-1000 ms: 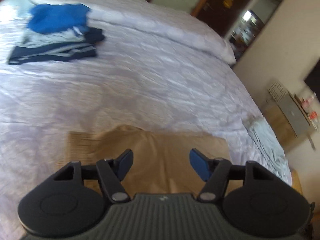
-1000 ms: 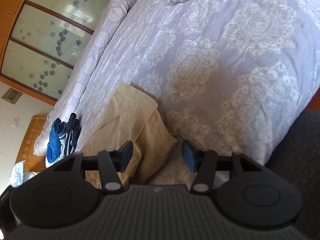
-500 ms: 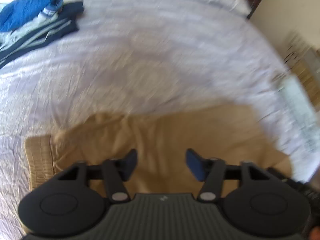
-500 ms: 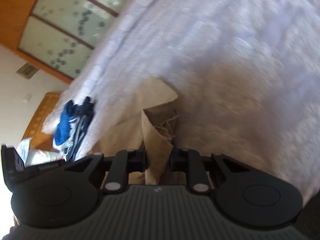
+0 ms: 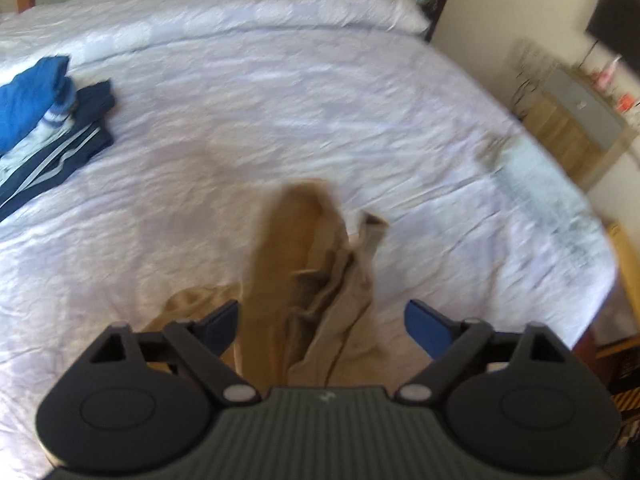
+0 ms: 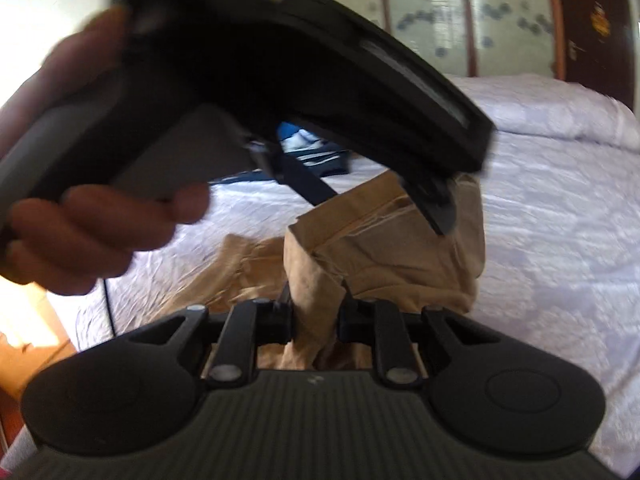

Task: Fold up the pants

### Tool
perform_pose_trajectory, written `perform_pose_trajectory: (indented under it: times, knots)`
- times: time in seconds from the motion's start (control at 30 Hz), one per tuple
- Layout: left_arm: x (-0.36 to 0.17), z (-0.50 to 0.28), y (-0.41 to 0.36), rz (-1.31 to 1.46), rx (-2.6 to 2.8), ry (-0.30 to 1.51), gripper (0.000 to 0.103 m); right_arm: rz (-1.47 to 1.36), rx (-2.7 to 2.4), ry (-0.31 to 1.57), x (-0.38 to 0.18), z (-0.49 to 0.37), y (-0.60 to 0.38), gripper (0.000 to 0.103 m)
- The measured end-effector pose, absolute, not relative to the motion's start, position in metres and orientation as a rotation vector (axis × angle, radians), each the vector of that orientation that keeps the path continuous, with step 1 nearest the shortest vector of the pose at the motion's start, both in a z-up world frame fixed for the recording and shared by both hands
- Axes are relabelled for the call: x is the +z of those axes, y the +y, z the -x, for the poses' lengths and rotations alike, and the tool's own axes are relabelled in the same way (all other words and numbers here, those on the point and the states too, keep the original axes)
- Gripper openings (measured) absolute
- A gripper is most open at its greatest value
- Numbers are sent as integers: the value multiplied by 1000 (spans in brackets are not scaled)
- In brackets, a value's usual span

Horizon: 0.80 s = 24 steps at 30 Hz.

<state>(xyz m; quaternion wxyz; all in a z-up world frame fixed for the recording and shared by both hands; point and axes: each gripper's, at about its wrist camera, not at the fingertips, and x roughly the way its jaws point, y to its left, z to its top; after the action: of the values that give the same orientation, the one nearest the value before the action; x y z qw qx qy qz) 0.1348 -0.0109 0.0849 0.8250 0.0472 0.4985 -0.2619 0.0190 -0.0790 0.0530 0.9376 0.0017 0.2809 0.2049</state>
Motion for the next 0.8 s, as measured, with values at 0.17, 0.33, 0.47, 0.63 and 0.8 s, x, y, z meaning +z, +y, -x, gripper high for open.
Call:
perform_pose_trajectory:
  times: [0.17, 0.33, 0.47, 0.63, 0.8]
  knots:
    - [61, -150, 26, -19, -506, 1108, 14, 68, 496, 552, 58, -13, -50, 16]
    - [58, -145, 74, 118, -494, 1046, 13, 55, 548, 523, 65, -3, -49, 40]
    - [58, -140, 102, 176, -513, 1026, 13, 20, 543, 535, 63, 3, -60, 63]
    - [57, -141, 129, 237, -483, 1015, 13, -18, 538, 598, 66, -4, -53, 63]
    - [52, -137, 154, 251, -414, 1008, 13, -38, 579, 683, 52, -14, -57, 65]
